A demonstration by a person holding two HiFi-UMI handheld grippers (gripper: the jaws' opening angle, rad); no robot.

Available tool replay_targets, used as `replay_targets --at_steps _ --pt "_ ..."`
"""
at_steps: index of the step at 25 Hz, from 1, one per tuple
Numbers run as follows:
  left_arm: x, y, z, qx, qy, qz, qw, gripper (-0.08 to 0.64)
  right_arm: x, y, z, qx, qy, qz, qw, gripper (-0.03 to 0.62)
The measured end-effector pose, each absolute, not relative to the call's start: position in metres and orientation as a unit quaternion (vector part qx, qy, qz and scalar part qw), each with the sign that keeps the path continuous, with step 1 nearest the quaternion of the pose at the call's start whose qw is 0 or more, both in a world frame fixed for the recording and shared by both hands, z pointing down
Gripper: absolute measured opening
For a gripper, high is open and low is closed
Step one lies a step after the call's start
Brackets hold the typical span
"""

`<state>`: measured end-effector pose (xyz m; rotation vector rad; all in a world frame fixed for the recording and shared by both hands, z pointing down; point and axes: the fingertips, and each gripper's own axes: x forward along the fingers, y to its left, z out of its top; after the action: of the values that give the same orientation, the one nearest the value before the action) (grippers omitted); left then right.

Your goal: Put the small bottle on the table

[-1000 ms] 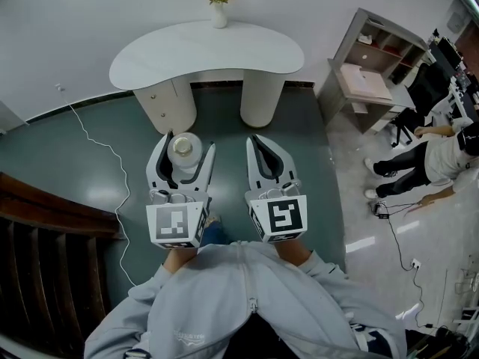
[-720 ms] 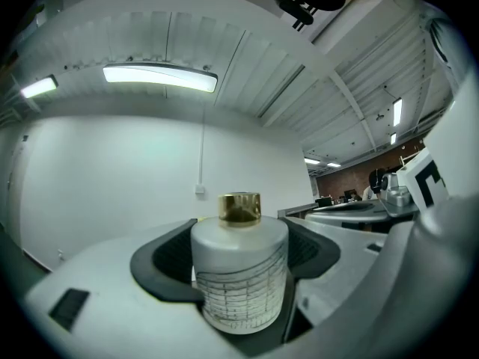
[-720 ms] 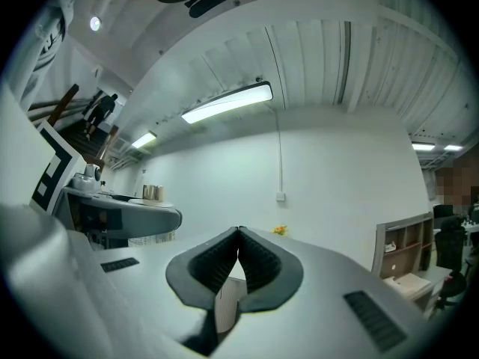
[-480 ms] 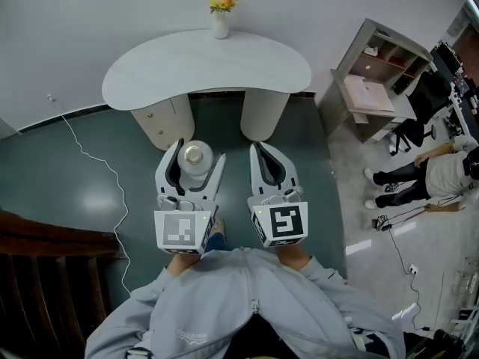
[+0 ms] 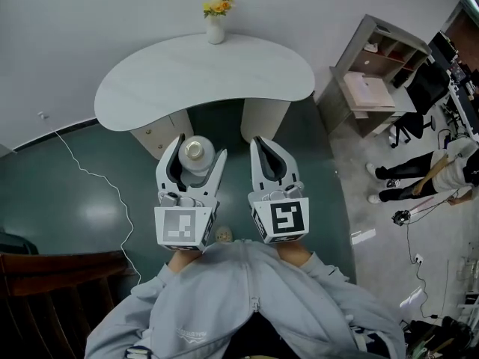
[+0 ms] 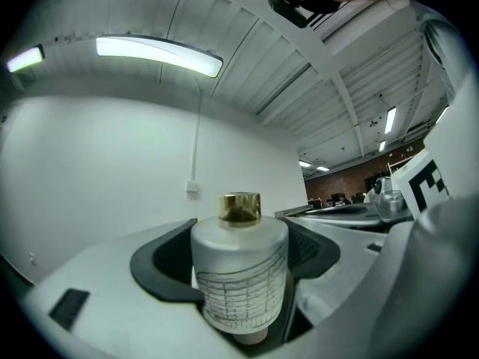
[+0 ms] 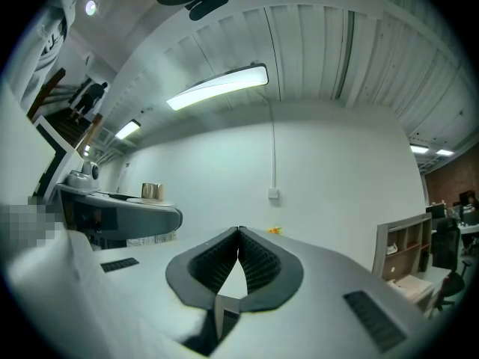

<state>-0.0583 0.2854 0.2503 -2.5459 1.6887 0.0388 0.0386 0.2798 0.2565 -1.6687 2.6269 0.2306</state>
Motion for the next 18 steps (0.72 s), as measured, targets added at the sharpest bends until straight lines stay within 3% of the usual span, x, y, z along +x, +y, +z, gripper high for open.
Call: replay_targets --at_steps 18 --pt "-0.069 0.223 0.26 -0.849 0.528 0.017 0.023 0.334 0.027 0.221 0.264 -0.551 0.833 0.048 0.008 0.028"
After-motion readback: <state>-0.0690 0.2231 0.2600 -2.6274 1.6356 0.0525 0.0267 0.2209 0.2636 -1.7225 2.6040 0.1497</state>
